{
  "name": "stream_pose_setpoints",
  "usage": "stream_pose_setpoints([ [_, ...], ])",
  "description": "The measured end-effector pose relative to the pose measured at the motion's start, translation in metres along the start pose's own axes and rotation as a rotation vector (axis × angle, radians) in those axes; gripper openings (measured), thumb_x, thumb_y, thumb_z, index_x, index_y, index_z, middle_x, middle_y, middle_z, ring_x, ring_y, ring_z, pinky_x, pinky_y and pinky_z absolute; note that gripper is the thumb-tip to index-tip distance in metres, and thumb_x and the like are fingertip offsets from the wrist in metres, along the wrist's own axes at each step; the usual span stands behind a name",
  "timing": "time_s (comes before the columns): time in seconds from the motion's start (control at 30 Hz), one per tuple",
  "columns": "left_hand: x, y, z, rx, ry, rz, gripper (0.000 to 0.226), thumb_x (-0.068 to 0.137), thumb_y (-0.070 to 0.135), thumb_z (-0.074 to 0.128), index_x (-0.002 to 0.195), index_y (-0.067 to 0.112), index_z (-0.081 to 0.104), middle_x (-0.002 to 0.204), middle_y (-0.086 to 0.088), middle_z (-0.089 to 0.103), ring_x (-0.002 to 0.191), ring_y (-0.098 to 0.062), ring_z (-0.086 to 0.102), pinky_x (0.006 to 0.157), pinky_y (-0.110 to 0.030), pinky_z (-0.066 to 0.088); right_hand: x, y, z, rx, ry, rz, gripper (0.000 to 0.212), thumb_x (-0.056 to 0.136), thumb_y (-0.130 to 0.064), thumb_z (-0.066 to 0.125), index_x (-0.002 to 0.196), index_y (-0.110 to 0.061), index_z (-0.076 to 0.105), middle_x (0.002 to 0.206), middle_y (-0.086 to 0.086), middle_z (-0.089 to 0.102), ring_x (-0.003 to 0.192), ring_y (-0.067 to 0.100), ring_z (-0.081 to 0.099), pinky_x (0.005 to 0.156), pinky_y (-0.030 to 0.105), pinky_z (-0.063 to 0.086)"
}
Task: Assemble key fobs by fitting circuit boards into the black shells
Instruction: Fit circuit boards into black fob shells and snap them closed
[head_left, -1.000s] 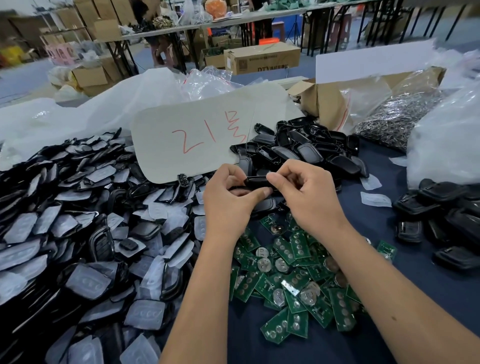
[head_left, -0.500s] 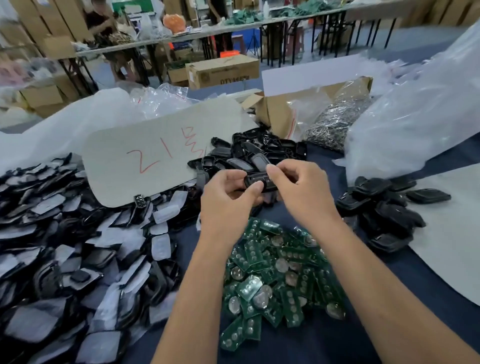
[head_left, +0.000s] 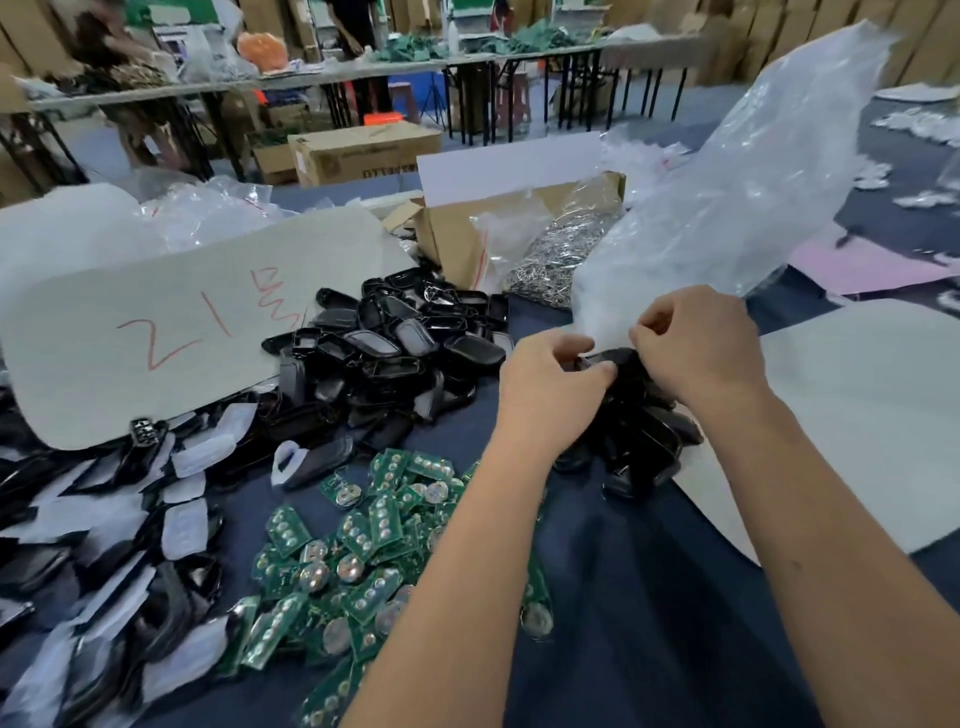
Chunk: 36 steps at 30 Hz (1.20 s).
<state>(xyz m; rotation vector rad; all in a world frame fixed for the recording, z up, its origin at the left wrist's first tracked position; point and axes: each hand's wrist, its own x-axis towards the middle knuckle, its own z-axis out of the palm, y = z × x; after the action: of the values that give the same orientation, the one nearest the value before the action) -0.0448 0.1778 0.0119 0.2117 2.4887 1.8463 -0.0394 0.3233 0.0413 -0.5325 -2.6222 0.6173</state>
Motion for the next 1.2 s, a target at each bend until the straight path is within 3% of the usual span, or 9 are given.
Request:
stream_pose_setpoints([
  [0.13,-0.002,-0.009,-0.018,0.093,0.132,0.008,0.019,0.085,0.015,0.073,0.101,0.021,0.08,0.098,0.009,0.076,0.091,-0.005,0.067,0.087,-0.025,0.053,-0.01,-0.027,0.006,0.055,0.086,-0.126,0.014,0.091,-0.022,0.067,0.091,-0.018,0.081,0.092,0.008,0.077,0.091,0.032,0.07,0.082,0.037,0.058],
  [0.27,-0.001,-0.019,-0.042,0.088,0.275,-0.08,0.027,0.078,0.004,0.063,0.085,0.025,0.079,0.085,0.011,0.076,0.087,-0.012,0.069,0.078,-0.03,0.055,-0.017,-0.071,0.034,0.039,-0.097,-0.26,0.012,0.091,-0.021,0.068,0.092,-0.022,0.08,0.094,0.005,0.077,0.092,0.029,0.07,0.083,0.037,0.059],
  [0.47,-0.004,-0.032,-0.069,-0.039,0.414,-0.151,0.032,0.071,0.001,0.055,0.082,0.024,0.074,0.082,0.002,0.075,0.083,-0.02,0.072,0.078,-0.043,0.062,-0.019,-0.111,0.078,-0.14,-0.295,-0.396,0.041,0.095,-0.011,0.063,0.135,-0.019,0.057,0.131,0.008,0.062,0.125,0.032,0.052,0.095,0.044,0.051],
  [0.63,-0.002,-0.043,-0.086,-0.147,0.431,-0.153,0.026,0.084,-0.001,0.061,0.088,0.02,0.076,0.084,-0.002,0.076,0.079,-0.02,0.075,0.082,-0.045,0.063,-0.022,-0.11,0.082,-0.134,-0.196,-0.328,0.019,0.095,-0.003,0.06,0.111,-0.01,0.067,0.11,0.016,0.068,0.104,0.039,0.066,0.077,0.039,0.049],
  [0.7,-0.004,-0.045,-0.095,-0.219,0.434,-0.133,0.021,0.09,0.003,0.067,0.094,0.02,0.077,0.081,0.001,0.078,0.069,-0.014,0.075,0.073,-0.036,0.063,-0.02,-0.108,0.075,-0.064,-0.191,-0.323,0.024,0.096,-0.003,0.058,0.115,-0.009,0.071,0.11,0.017,0.07,0.101,0.039,0.067,0.084,0.042,0.056],
  [0.83,-0.011,-0.046,-0.109,-0.365,0.396,-0.119,0.021,0.093,0.015,0.077,0.113,0.021,0.077,0.089,-0.001,0.08,0.078,-0.018,0.078,0.068,-0.027,0.062,-0.028,-0.115,0.063,0.377,-0.549,-0.288,0.01,0.096,-0.007,0.068,0.106,-0.01,0.069,0.09,0.015,0.076,0.074,0.029,0.076,0.075,0.041,0.062],
  [0.9,-0.016,-0.046,-0.116,-0.402,0.433,-0.103,0.013,0.092,0.01,0.078,0.099,0.02,0.08,0.087,-0.006,0.08,0.082,-0.024,0.078,0.069,-0.032,0.063,-0.035,-0.119,0.063,0.534,-0.658,-0.257,0.012,0.095,-0.008,0.071,0.102,-0.009,0.062,0.077,0.015,0.076,0.063,0.023,0.074,0.067,0.038,0.058],
  [1.03,-0.022,-0.055,-0.141,-0.45,0.583,-0.157,0.015,0.095,0.008,0.074,0.084,0.017,0.076,0.084,-0.009,0.079,0.076,-0.027,0.078,0.06,-0.027,0.061,-0.041,-0.123,0.068,0.196,-0.533,-0.286,0.028,0.094,-0.035,0.075,0.083,-0.009,0.074,0.07,0.007,0.077,0.068,0.02,0.074,0.07,0.037,0.061],
  [1.2,-0.033,-0.073,-0.167,-0.398,0.659,-0.234,0.01,0.096,0.012,0.074,0.086,0.015,0.074,0.093,-0.016,0.076,0.06,-0.022,0.075,0.059,-0.029,0.06,-0.075,-0.14,0.073,-0.037,-0.741,-0.381,0.044,0.08,-0.052,0.085,0.088,-0.01,0.074,0.084,0.007,0.074,0.08,0.026,0.071,0.077,0.041,0.061],
])
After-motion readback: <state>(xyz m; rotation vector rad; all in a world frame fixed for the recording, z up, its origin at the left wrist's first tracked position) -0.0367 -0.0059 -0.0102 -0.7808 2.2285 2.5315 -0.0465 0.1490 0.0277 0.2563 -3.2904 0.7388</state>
